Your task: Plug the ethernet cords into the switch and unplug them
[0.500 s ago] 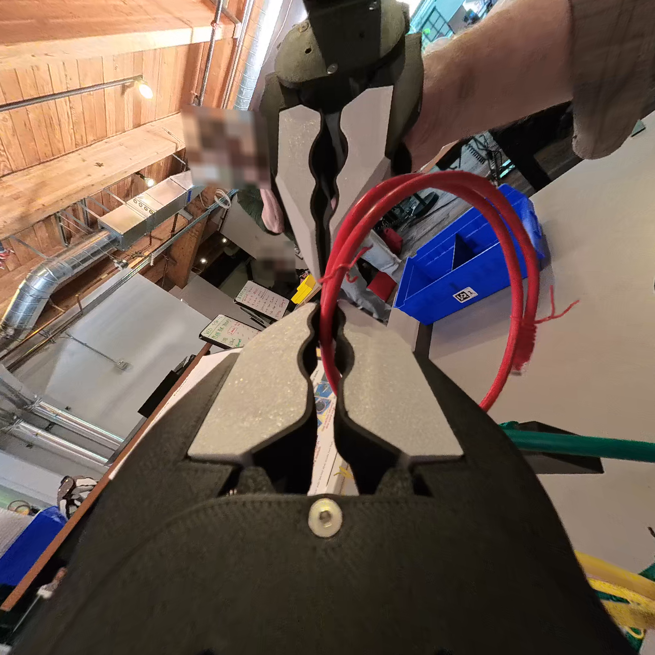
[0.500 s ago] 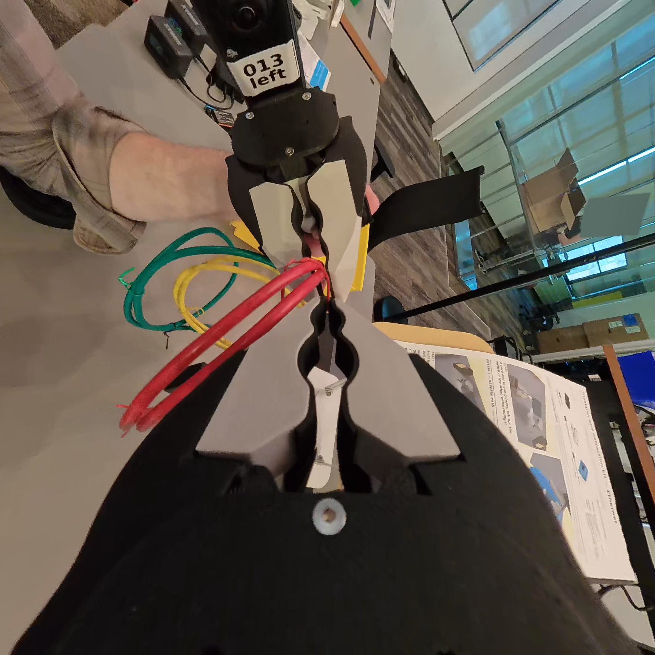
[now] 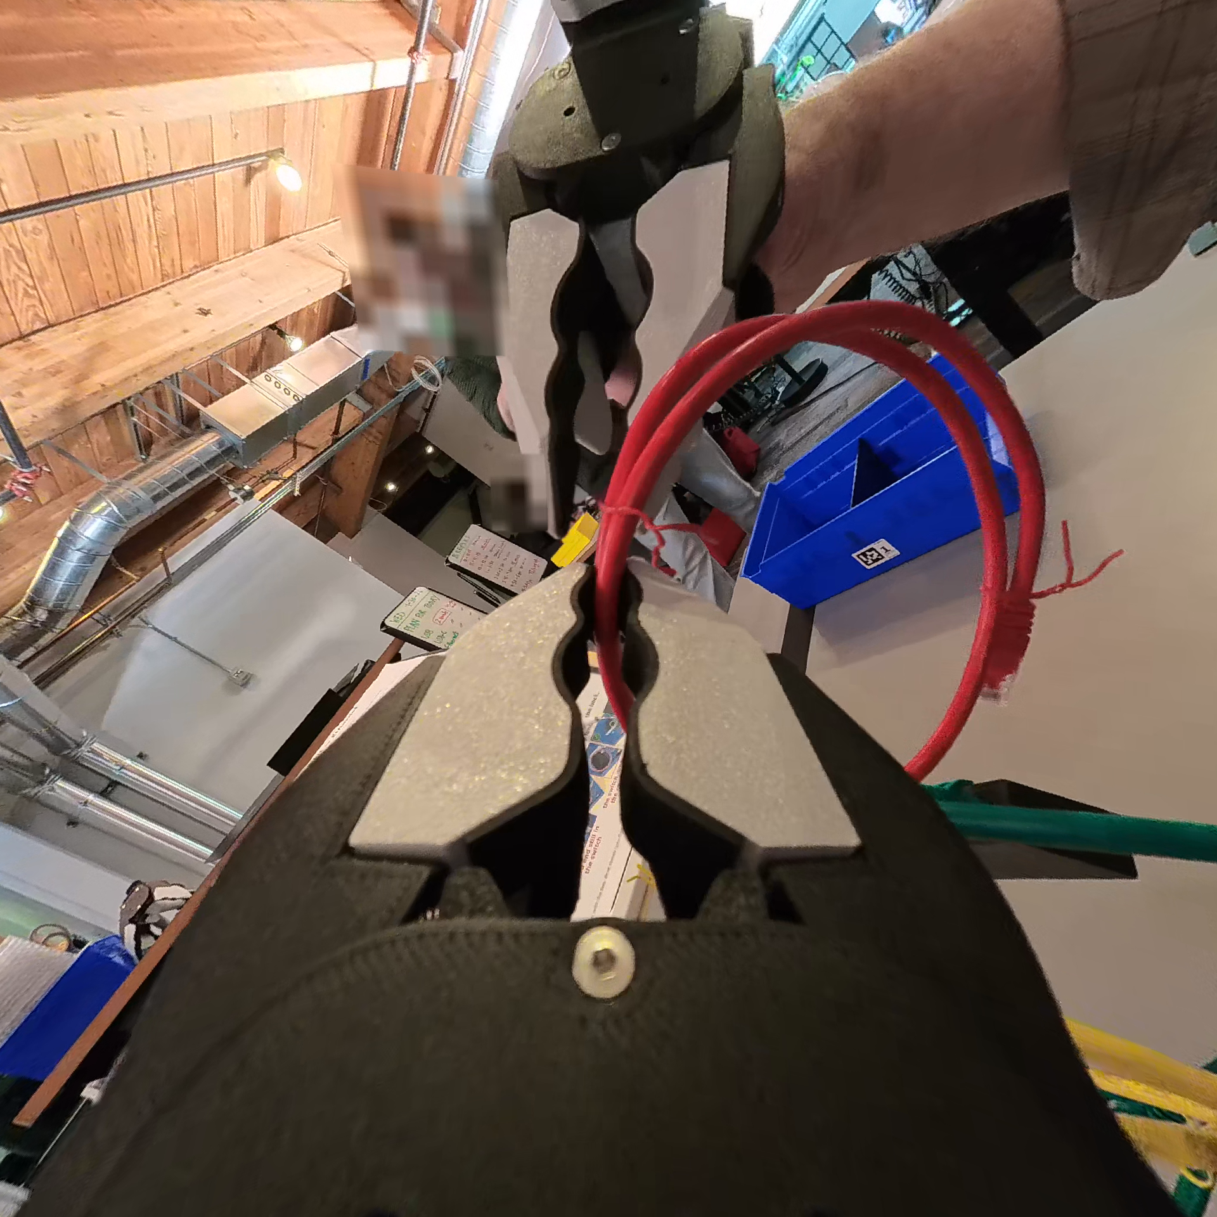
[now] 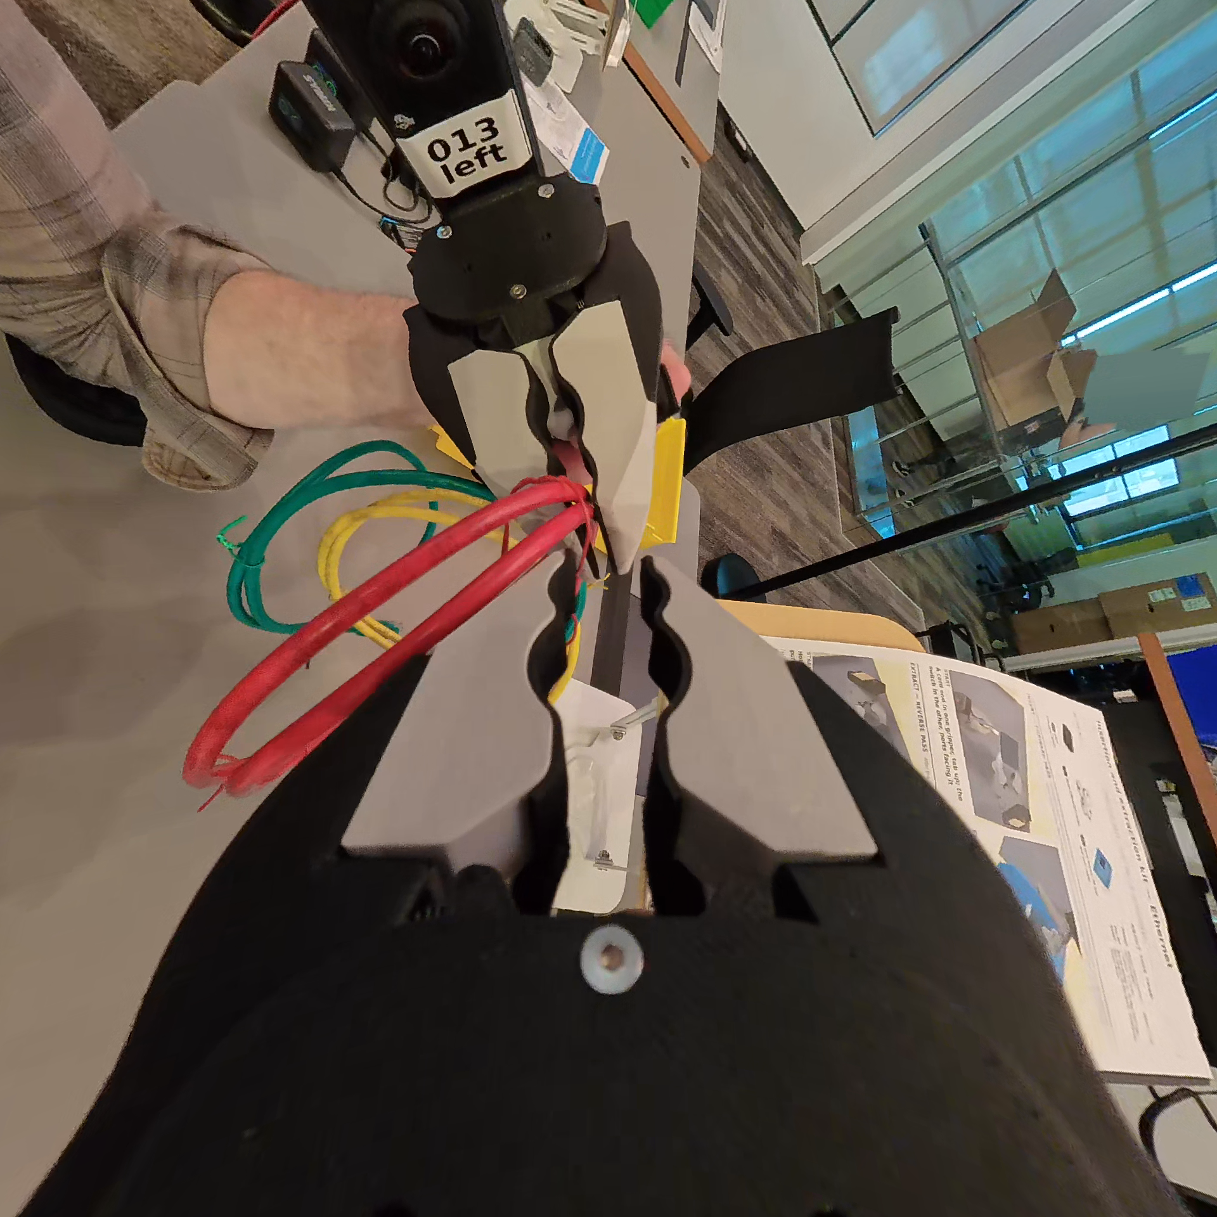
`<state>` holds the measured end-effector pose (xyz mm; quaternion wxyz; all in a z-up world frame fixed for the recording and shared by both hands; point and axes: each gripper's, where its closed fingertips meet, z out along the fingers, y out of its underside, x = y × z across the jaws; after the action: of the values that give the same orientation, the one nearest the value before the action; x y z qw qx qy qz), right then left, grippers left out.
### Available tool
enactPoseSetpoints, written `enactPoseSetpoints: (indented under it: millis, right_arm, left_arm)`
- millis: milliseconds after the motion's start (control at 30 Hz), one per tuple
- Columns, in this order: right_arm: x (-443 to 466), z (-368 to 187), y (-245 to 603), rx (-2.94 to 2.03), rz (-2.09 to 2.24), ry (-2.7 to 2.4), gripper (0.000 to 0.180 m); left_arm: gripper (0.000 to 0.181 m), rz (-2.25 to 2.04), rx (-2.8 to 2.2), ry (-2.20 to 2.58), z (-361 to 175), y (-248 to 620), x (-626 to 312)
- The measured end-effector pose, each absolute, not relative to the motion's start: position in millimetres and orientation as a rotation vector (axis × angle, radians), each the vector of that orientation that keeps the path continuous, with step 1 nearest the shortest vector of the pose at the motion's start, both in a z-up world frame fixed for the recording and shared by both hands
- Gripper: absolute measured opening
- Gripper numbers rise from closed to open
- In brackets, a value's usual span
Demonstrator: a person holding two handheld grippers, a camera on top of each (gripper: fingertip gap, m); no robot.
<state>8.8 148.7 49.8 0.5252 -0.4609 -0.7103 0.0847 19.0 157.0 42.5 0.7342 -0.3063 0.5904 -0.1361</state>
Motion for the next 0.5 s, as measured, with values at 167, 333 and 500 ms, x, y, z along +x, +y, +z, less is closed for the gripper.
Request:
enactPoseSetpoints:
  millis: [167,333,500]
  right_arm:
    - [10.3,53.5,151.1,-1.131,0.236,-1.685,0.026]
    - [10.0,55.3,153.1,-1.146,0.233,-1.681,0.028]
    - [11.1,59.2,154.5,-1.16,0.234,-1.67,0.028]
  left_arm:
    - [0.005,-0.306,-0.676,1.279,45.6,158.2,16.5]
    - [0.005,-0.313,-0.676,1.265,47.8,158.9,14.7]
    - [0.005,-0.316,-0.674,1.253,50.1,159.1,13.4]
